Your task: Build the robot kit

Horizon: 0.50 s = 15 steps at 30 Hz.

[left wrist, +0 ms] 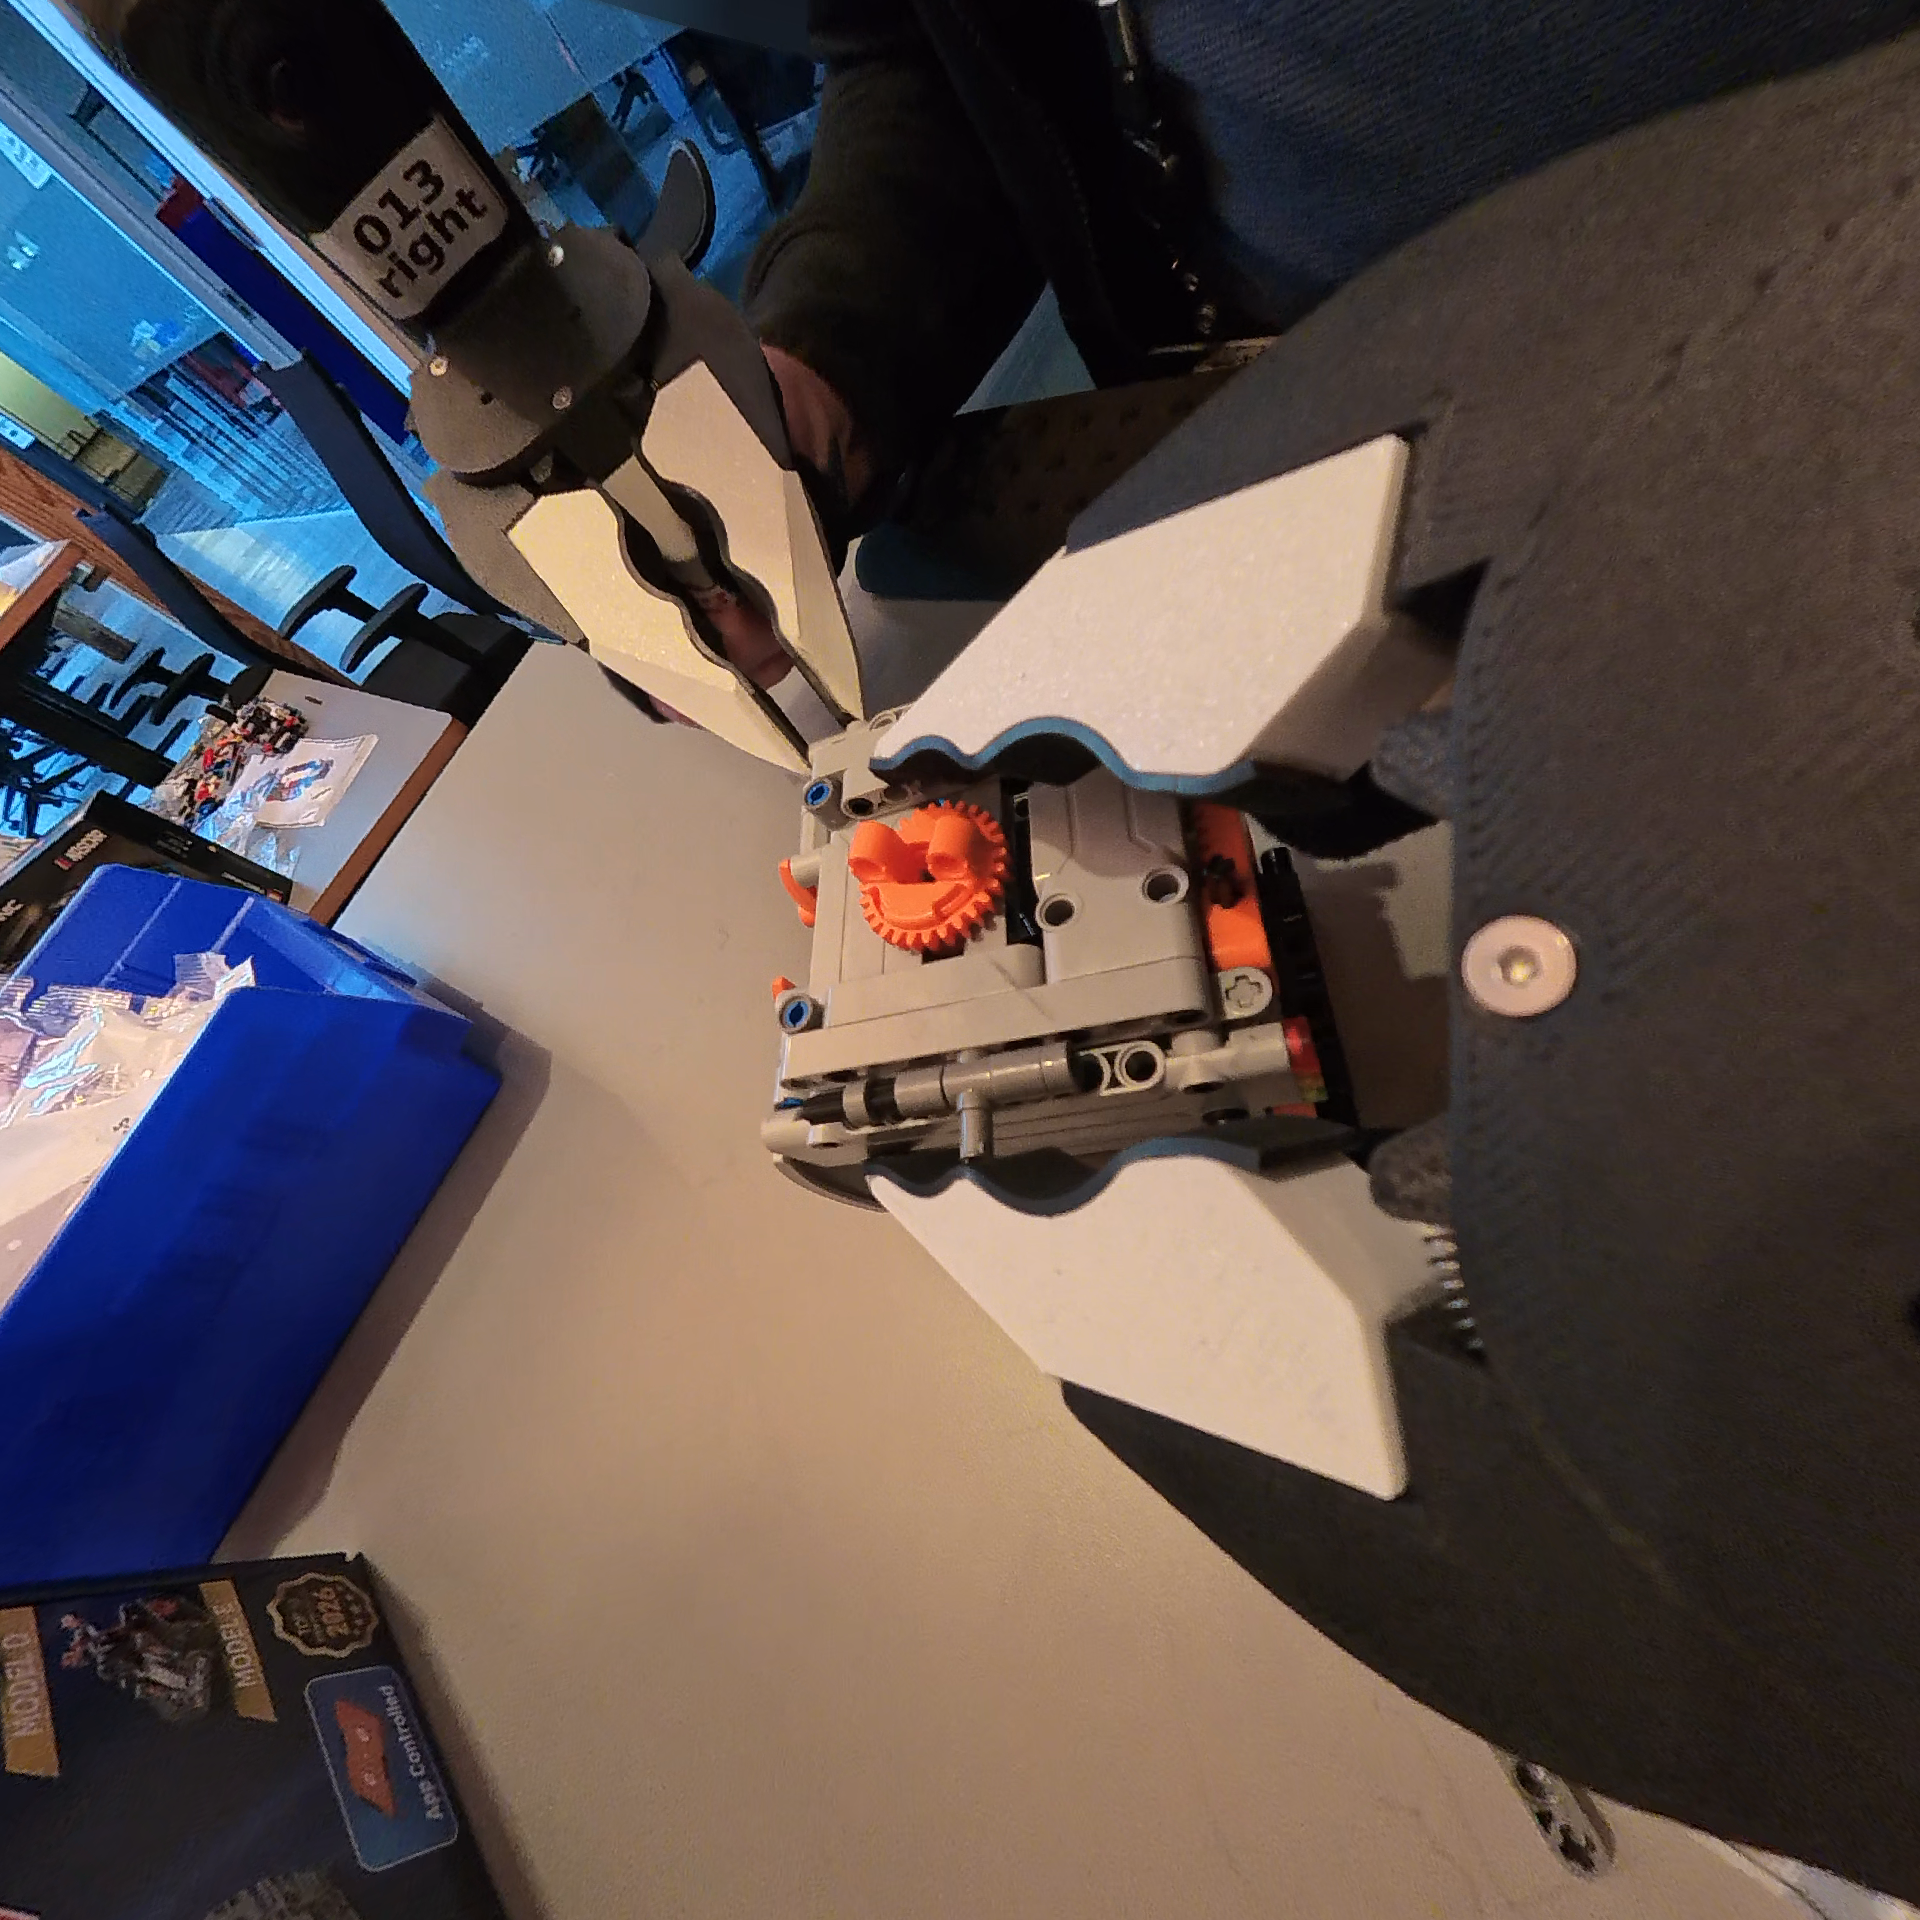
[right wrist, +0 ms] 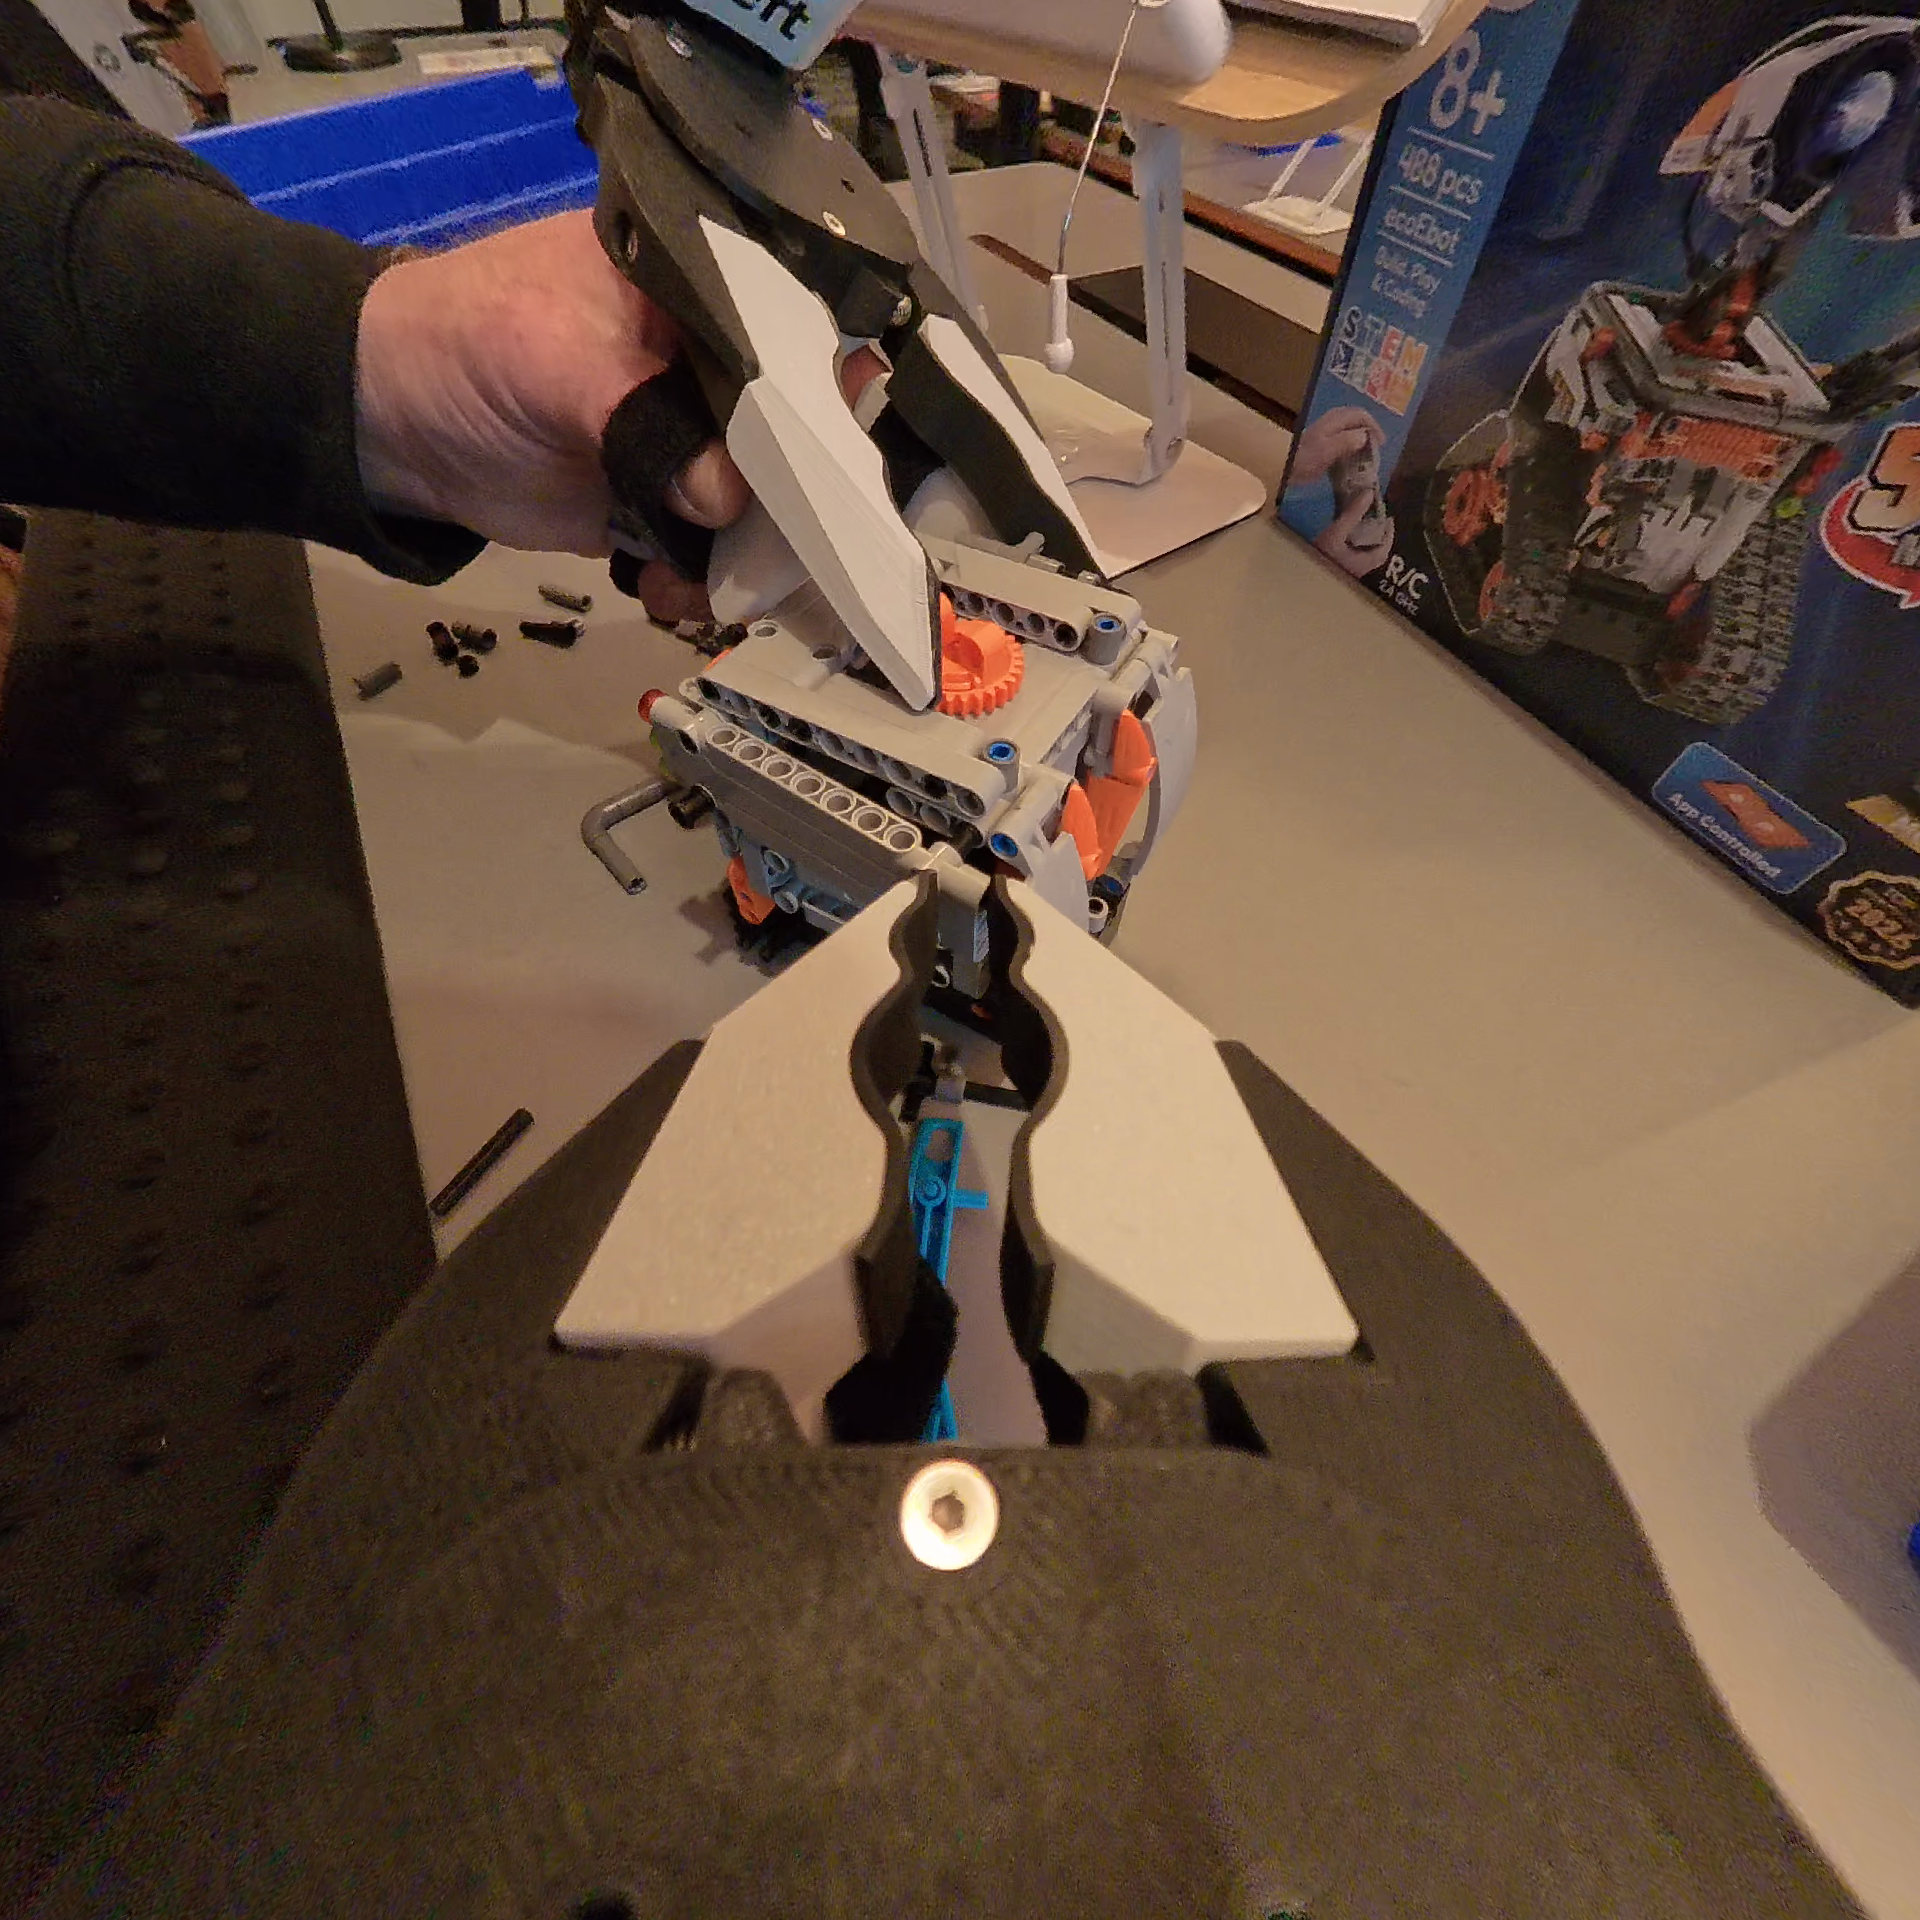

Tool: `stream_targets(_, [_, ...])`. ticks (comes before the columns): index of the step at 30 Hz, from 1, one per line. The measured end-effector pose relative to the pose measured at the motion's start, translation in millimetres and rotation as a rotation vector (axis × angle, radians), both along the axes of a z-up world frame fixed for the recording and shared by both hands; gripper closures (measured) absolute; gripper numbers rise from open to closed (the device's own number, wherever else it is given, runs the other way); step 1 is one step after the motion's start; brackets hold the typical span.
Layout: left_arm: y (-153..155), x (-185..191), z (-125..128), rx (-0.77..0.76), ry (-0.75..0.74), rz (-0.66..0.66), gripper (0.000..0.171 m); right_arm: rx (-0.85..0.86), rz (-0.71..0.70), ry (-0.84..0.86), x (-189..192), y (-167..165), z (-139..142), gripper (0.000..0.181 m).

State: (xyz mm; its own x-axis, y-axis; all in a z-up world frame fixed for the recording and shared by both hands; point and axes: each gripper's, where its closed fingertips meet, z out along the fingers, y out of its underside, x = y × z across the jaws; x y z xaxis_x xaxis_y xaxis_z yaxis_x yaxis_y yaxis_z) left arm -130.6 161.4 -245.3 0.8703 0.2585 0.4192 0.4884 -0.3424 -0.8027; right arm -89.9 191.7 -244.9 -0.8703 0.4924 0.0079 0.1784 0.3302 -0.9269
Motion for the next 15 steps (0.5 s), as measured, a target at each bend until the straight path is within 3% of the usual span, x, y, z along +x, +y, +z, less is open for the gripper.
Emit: stream_targets(15, [-0.2, -0.4, -1.6, 0.017, -0.021, 0.008, 0.1, -0.054, 0.068, -0.093, -1.0, -2.8, 0.1, 0.175])
